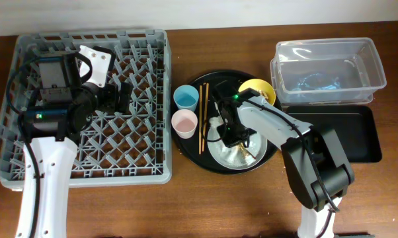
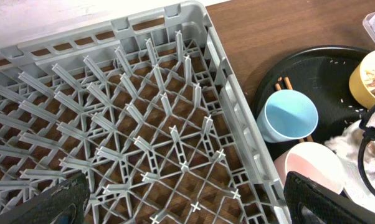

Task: Sort waste into correct bins and load items into the dishwasher rack
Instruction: 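Grasp the tissue and wrapper on the white plate with the right gripper, then carry the tissue and wrapper into the clear plastic bin and release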

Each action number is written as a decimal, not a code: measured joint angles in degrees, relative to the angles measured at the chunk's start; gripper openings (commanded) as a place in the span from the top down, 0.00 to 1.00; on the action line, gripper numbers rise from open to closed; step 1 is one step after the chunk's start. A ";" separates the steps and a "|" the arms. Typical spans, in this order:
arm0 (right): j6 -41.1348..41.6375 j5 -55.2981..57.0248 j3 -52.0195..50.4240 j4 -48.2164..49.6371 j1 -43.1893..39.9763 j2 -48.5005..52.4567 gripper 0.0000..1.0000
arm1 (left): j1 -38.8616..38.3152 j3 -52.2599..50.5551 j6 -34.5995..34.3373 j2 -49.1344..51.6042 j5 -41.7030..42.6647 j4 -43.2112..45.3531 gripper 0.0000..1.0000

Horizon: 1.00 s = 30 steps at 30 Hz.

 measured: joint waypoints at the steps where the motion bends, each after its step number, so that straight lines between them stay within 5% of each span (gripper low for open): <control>1: 0.04 -0.02 0.13 -0.50 0.00 -0.02 0.96 | 0.00 0.00 -0.02 0.00 0.00 0.02 0.01; 4: 0.04 -1.79 3.78 -9.75 -0.11 0.42 0.96 | 0.00 0.00 0.00 0.00 0.02 -0.02 0.01; 7: 1.25 -4.20 19.30 -19.87 -1.97 0.02 0.96 | 0.00 0.02 0.00 0.00 0.07 0.22 0.01; 9: 2.99 -5.01 36.06 -23.54 -10.82 -1.97 0.96 | 0.00 0.09 0.00 0.00 0.20 0.24 0.01; 14: 8.96 -1.44 42.34 -11.65 -33.31 -0.79 0.96 | 0.00 0.11 0.00 0.09 0.22 0.00 0.01; 18: 11.02 0.02 42.34 -4.70 -38.73 3.43 0.96 | 0.00 0.11 0.00 0.11 0.20 0.02 0.01; 23: 12.02 -0.07 42.34 0.68 -38.82 9.73 0.17 | 0.00 0.11 -0.02 0.11 0.20 0.00 0.01; 25: 12.07 -0.57 42.32 0.37 -38.80 10.49 0.12 | 0.00 0.11 0.00 0.11 0.20 0.00 0.01; 30: 12.11 -7.50 42.32 -1.55 -38.80 8.09 0.18 | 0.00 0.11 0.00 0.11 0.22 0.00 0.01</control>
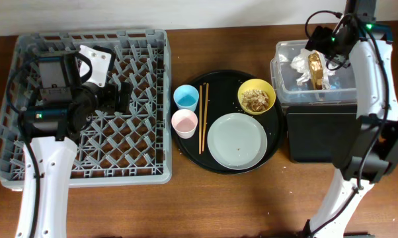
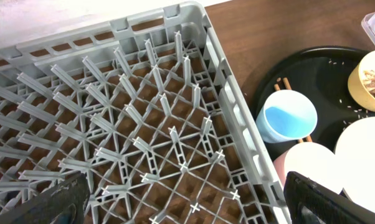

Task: Sort waste into correct bins and load items into the dishwasher rack
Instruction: 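Carry the tissue and wrapper into the clear plastic bin and release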

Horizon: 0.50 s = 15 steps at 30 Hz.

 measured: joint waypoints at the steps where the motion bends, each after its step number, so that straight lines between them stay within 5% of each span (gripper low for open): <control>1: -0.13 -1.18 0.00 -0.59 0.17 -1.44 0.21 | 0.00 0.00 0.00 0.00 -0.02 0.02 0.01; 7: -1.01 -4.20 0.63 -10.64 9.09 -10.95 0.36 | 0.00 0.00 0.00 0.00 -0.02 0.13 0.01; 15: -1.22 3.56 -3.28 -11.98 25.16 -5.05 0.48 | 0.00 0.00 -0.02 0.00 -0.02 0.20 0.01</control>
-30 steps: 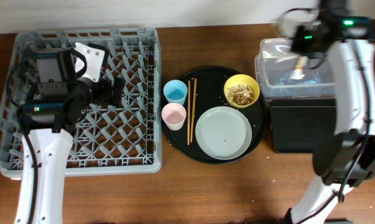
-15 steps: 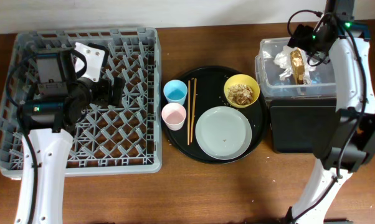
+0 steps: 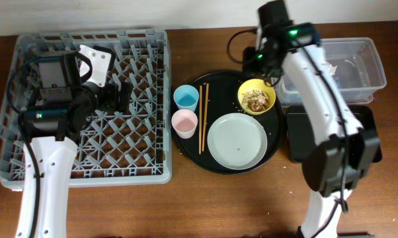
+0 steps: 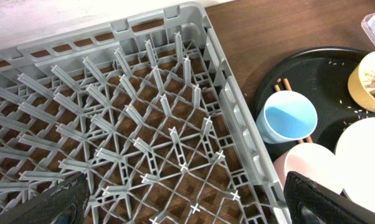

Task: Sort waste into correct bins and load items into the dishwasher rack
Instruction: 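Carry the tissue and wrapper into the clear plastic bin and release, then grasp the rim of the yellow bowl with the right gripper, then tip the yellow bowl over the black rectangular tray to dump scraps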

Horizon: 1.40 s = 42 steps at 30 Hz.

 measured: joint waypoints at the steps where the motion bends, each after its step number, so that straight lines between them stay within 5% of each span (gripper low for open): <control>1: -0.02 0.55 -0.42 0.48 0.96 1.36 0.49 | 0.00 0.00 0.02 0.00 0.00 0.02 0.01; 7: -0.35 3.78 -1.29 2.10 4.55 9.79 0.57 | 0.00 0.00 0.02 0.00 0.00 0.00 0.01; 16: -0.33 5.03 -1.29 1.70 4.87 16.00 0.96 | 0.00 0.00 0.02 0.00 0.00 -0.02 0.01; 25: -0.42 5.70 -0.55 -0.35 4.92 16.00 0.96 | 0.00 0.00 0.02 0.00 0.00 -0.02 0.01; 35: -1.29 2.03 23.02 -28.41 4.61 8.28 0.96 | 0.00 0.00 0.02 0.00 0.00 -0.20 0.01; 42: -2.60 -3.58 21.07 -29.99 -0.83 -0.11 0.96 | 0.00 0.00 0.02 0.00 0.00 -0.20 0.01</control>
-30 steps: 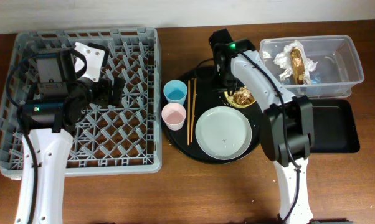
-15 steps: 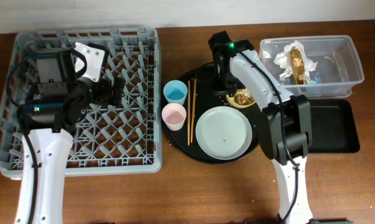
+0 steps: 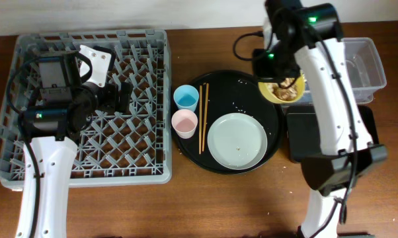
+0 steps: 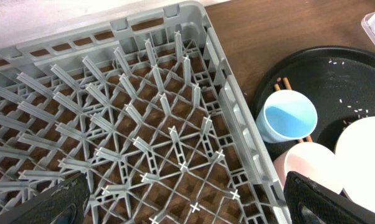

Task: Sort waste into correct bins and load items into the dishwasher rack
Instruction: 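Tip the yellow bowl over the black rectangular tray to dump scraps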

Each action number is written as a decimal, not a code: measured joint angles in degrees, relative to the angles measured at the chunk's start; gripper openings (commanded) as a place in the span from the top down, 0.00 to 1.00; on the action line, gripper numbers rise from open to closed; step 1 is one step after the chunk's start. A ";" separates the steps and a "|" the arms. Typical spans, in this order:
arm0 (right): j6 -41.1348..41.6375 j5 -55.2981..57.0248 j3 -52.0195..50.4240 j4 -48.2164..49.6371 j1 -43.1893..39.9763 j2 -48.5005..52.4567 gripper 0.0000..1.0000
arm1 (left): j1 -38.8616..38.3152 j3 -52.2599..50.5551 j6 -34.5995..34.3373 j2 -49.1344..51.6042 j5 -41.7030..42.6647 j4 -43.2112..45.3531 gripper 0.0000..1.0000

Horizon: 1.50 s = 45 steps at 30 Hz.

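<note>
The yellow bowl (image 3: pixel 286 92) with food scraps hangs at the right rim of the round black tray (image 3: pixel 246 89), beside the bins, and my right gripper (image 3: pixel 277 78) is shut on it. On the tray remain a pale green plate (image 3: pixel 237 140), a blue cup (image 3: pixel 186 98), a pink cup (image 3: pixel 184 123) and chopsticks (image 3: pixel 202 118). My left gripper (image 3: pixel 123 96) stays open over the grey dishwasher rack (image 3: pixel 146 173). The left wrist view shows that gripper (image 4: pixel 187 208), the rack (image 4: pixel 144 124), blue cup (image 4: pixel 289 118), pink cup (image 4: pixel 309 168) and plate (image 4: pixel 365 155).
A clear plastic bin (image 3: pixel 361 63) stands at the back right, partly hidden by my right arm. A black bin (image 3: pixel 331 135) lies in front of it. Rice grains are scattered on the tray. Bare wooden table (image 3: pixel 186 205) runs along the front.
The yellow bowl has shifted right from its spot on the tray to the tray's right rim, with my right gripper now shut on it. It has left the left wrist view. My left arm is unmoved.
My right gripper was down on crumpled waste on the plate. Then it held that waste over the clear bin, leaving the plate bare. Then it stood empty above the yellow bowl. Now it holds the bowl at the tray's right edge. My left arm stayed over the rack.
</note>
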 measured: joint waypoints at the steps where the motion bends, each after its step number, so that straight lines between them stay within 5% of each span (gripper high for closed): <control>1: -0.42 -0.39 -3.76 0.02 -1.53 -1.79 0.96 | 0.00 0.00 -0.02 0.00 0.00 0.04 0.01; 10: -10.84 -9.53 -38.07 12.79 -16.15 -15.06 0.96 | 0.00 0.04 -0.02 0.00 0.02 0.02 0.01; 20: -26.84 -36.54 -55.52 27.34 -34.75 -15.10 0.96 | 0.00 0.07 0.00 0.00 0.02 0.00 0.01; 30: -32.65 -63.06 -62.10 28.74 -49.24 -15.10 0.96 | 0.00 0.07 0.00 0.00 0.02 -0.24 0.01; 45: -32.28 -80.06 -62.10 27.28 -50.69 -15.10 0.96 | 0.00 0.07 0.00 0.00 0.02 -0.87 0.01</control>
